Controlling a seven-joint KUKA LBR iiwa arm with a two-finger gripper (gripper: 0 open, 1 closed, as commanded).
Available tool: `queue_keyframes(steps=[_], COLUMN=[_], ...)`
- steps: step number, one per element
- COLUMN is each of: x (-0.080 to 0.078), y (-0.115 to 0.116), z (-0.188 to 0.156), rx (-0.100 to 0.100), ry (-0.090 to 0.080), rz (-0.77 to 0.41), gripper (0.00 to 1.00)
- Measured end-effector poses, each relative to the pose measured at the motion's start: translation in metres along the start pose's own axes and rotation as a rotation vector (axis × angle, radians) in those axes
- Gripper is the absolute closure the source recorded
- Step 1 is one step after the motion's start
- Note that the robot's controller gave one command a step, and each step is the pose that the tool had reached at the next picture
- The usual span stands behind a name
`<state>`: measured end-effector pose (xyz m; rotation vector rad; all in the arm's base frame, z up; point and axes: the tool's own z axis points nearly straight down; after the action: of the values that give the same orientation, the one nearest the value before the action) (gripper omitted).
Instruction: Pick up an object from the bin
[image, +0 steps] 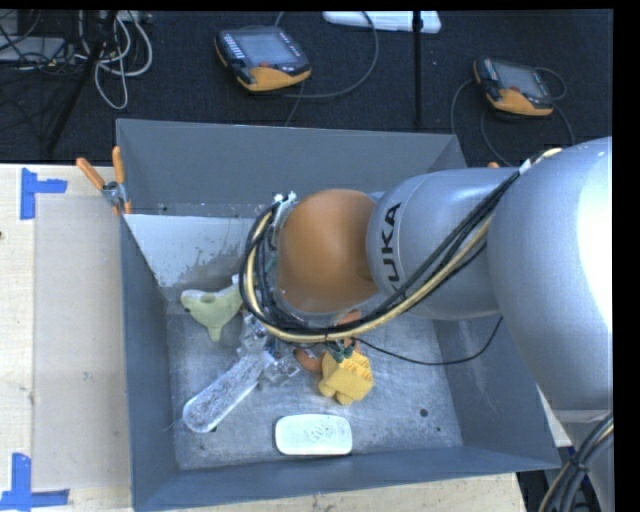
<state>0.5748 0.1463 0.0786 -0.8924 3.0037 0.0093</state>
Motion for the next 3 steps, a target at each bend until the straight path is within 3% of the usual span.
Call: queue_keyframes(steps=[2,3], x=[0.003,0.002], y=[0.000,0.000], z=[-0.014,-0.024], rx=[0.001,0.002], ry=[0.012,0.009], rz=[0.000,0.000], gripper=[1.00,1.00])
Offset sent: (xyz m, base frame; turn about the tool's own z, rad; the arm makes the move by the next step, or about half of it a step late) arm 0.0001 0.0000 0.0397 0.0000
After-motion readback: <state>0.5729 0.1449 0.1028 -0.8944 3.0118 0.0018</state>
